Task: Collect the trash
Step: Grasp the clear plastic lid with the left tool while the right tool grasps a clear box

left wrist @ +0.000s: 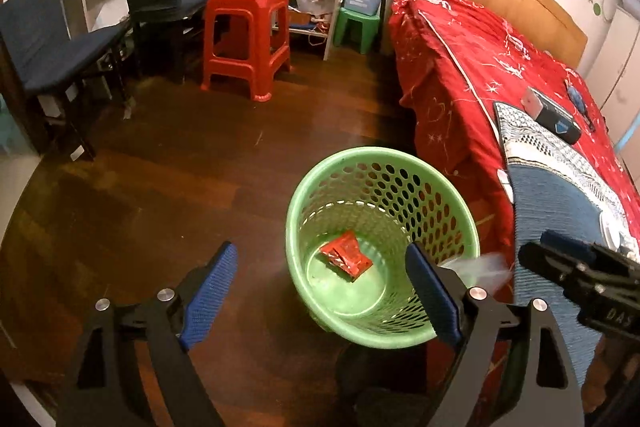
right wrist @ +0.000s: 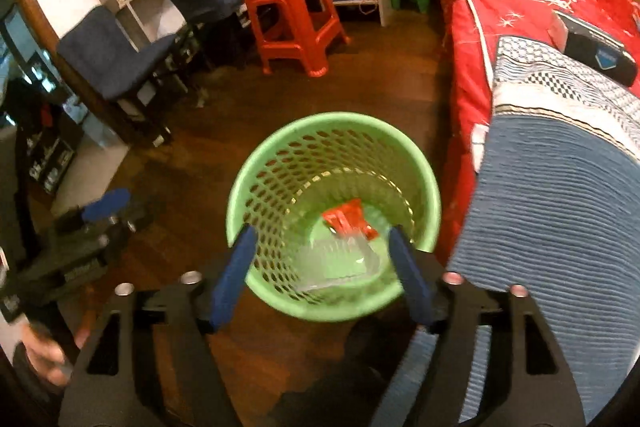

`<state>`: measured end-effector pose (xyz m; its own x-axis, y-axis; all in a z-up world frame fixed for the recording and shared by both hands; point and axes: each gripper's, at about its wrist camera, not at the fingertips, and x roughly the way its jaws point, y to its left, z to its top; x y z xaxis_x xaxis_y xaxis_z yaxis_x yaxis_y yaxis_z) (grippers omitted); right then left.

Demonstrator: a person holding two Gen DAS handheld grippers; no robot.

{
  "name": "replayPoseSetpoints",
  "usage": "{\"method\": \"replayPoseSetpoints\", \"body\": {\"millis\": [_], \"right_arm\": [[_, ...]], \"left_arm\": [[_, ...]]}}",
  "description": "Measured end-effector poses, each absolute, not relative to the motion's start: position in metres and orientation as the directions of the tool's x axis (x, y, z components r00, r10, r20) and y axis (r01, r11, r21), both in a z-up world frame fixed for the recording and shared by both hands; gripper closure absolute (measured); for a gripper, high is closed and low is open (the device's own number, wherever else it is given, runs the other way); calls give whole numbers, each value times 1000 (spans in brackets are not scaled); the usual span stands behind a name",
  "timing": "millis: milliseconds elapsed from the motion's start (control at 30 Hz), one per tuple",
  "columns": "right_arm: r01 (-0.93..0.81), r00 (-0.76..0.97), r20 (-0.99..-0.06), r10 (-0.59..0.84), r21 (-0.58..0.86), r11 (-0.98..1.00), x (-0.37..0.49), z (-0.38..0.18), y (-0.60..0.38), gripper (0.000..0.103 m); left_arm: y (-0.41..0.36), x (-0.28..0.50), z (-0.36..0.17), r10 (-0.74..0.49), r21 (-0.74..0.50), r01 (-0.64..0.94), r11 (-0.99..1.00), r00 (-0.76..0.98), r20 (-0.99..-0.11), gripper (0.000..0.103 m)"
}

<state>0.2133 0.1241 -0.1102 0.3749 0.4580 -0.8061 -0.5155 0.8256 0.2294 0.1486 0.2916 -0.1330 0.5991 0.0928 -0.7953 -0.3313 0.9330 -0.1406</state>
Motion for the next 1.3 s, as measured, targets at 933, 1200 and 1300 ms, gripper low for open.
{"method": "replayPoseSetpoints", "body": {"millis": [933,1200,1300], "right_arm": [[-99,684,-723,96,39,994,107,-56,-165,11],[110,686,-726,-56,27,994,99,-54,-265,11],[170,672,-733,-101,20,985,99,-59,-296,11]], "left_arm": [[99,164,-85,-175,-192,43,980,633,-754,16],[34,170,-79,-265,-206,168,964,595,-758,9],[14,172,-78,-281,-198,203,959,587,-760,9]]}}
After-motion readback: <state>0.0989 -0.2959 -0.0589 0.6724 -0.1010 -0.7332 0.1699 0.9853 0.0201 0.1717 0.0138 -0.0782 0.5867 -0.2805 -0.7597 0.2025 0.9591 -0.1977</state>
